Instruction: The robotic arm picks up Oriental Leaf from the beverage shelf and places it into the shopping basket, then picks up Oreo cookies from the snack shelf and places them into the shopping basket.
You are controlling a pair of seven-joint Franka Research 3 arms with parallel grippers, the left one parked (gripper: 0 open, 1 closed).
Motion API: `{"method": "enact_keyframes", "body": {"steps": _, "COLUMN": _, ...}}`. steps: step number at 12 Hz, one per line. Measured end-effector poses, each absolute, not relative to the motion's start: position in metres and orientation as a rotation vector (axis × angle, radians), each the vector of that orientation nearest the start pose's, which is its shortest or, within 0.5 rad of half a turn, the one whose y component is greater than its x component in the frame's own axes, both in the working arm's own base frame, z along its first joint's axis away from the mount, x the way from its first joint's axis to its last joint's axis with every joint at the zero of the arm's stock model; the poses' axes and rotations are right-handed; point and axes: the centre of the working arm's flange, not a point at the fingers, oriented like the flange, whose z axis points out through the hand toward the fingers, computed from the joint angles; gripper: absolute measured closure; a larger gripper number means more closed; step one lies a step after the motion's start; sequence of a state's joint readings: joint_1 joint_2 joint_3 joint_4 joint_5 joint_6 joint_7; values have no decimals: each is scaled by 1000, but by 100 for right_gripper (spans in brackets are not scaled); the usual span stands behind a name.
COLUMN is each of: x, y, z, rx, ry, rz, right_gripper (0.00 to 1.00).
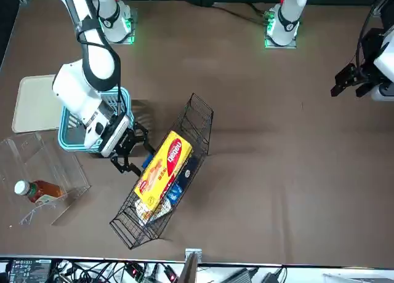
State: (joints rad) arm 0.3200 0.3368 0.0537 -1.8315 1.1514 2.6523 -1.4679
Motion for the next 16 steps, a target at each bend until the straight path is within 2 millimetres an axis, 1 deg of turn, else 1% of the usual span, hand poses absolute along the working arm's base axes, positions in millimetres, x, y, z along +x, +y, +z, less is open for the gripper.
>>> {"method": "enact_keyframes", "body": {"steps": 12, "x": 644, "y": 234, "z": 374, "rx": -2249, "ry": -1118, "rz": -999, "right_gripper": 0}}
{"method": "enact_keyframes", "body": {"steps": 16, "x": 647, "y": 237, "z": 370, "rx": -2249, "ry": -1120, "rz": -996, "right_gripper": 0}}
